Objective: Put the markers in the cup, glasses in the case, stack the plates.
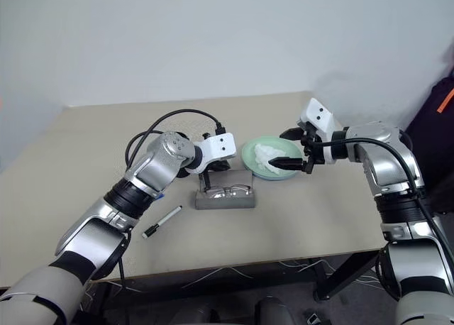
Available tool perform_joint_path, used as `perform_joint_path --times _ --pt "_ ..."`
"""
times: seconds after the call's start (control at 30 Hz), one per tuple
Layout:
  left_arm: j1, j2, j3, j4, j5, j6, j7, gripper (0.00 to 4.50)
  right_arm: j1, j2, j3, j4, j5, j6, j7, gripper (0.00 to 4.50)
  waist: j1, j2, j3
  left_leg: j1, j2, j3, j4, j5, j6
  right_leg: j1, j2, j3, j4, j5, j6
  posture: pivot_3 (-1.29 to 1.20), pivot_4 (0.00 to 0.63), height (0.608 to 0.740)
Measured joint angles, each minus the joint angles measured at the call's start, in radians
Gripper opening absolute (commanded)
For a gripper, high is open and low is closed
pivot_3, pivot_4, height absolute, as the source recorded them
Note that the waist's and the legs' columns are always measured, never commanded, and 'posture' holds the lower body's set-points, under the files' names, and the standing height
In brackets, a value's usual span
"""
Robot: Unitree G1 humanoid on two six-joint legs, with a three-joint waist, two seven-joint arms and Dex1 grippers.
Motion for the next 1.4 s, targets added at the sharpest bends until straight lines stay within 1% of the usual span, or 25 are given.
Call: perform_joint_path --times 0.3,0.5,0.57,0.63,0.83,1.03,1.13,1.33,1.37,1.4 --pt "-0.015 -0.103 0.028 0.286 0.022 -0.12 0.181 0.01 0.0 -0.001 0.0 -0.003 0.001 0.003 0.0 4.5 0.0 0.0 0.0 0.0 -0.001 0.0 -0.001 0.0 0.0 0.0 0.0 0.0 0.0 0.001 0.002 0.0 0.0 0.731" --pt "-0.021 -0.125 0.035 0.375 0.043 -0.194 0.227 0.01 0.0 -0.001 0.0 -0.007 0.001 0.008 0.0 4.5 0.0 0.0 0.0 0.0 -0.001 0.0 -0.001 0.0 0.0 0.0 0.0 0.0 0.0 0.001 0.002 0.0 0.0 0.731" --pt "-0.018 -0.12 0.03 0.373 0.048 -0.195 0.202 0.01 0.0 -0.001 0.0 -0.009 0.001 0.009 0.0 4.5 0.0 0.0 0.0 0.0 -0.001 0.0 -0.001 0.0 0.0 0.0 0.0 0.0 0.0 0.001 0.002 0.0 0.0 0.731" --pt "-0.003 -0.101 0.017 0.327 0.053 -0.191 0.153 0.01 0.0 -0.001 0.0 -0.012 0.001 0.01 -0.001 4.5 0.0 0.0 0.0 0.0 -0.001 0.0 -0.001 0.0 0.0 0.0 0.0 0.0 0.0 0.001 0.002 0.0 0.0 0.731" --pt "0.065 -0.04 -0.011 0.136 0.068 -0.139 0.029 0.01 0.0 0.0 0.0 -0.014 0.001 0.01 -0.002 4.5 0.0 0.0 0.0 -0.001 -0.001 0.0 -0.001 0.0 0.0 -0.001 0.0 0.0 0.0 0.001 0.002 0.0 0.0 0.731" --pt "0.066 -0.013 -0.011 0.02 0.069 -0.097 -0.006 0.01 0.0 0.005 0.0 -0.014 0.001 0.009 -0.002 4.5 0.0 0.0 0.0 0.0 -0.001 0.0 0.0 0.0 0.0 0.0 0.0 0.0 0.0 0.001 0.002 0.0 0.0 0.731" --pt "0.058 -0.014 0.001 0.015 0.064 -0.082 -0.007 0.01 0.0 0.005 0.001 -0.014 0.001 0.009 -0.002 4.5 0.0 0.0 0.0 0.0 0.0 0.0 0.0 0.0 0.0 0.0 0.0 0.0 0.0 0.001 0.002 0.0 0.0 0.731" --pt "-0.014 -0.027 0.034 0.052 0.062 -0.084 0.029 0.01 0.0 0.008 0.001 -0.014 0.001 0.009 -0.002 4.5 0.0 0.0 0.0 0.0 -0.001 0.0 -0.001 0.0 0.0 0.0 0.0 0.0 0.0 0.001 0.002 0.0 0.0 0.731" --pt "-0.02 -0.039 0.042 0.087 0.062 -0.097 0.053 0.01 0.0 0.007 0.001 -0.013 0.001 0.01 -0.002 4.5 0.0 0.0 0.0 0.0 -0.001 0.0 -0.001 0.0 0.0 0.0 0.0 0.0 0.0 0.001 0.002 0.0 0.0 0.731" --pt "-0.041 -0.07 0.054 0.178 0.063 -0.115 0.116 0.01 0.0 0.008 0.002 -0.012 0.001 0.01 -0.003 4.5 0.0 0.0 0.0 0.0 -0.001 0.0 -0.001 0.0 0.0 0.0 0.0 0.0 0.0 0.001 0.002 0.0 0.0 0.731"
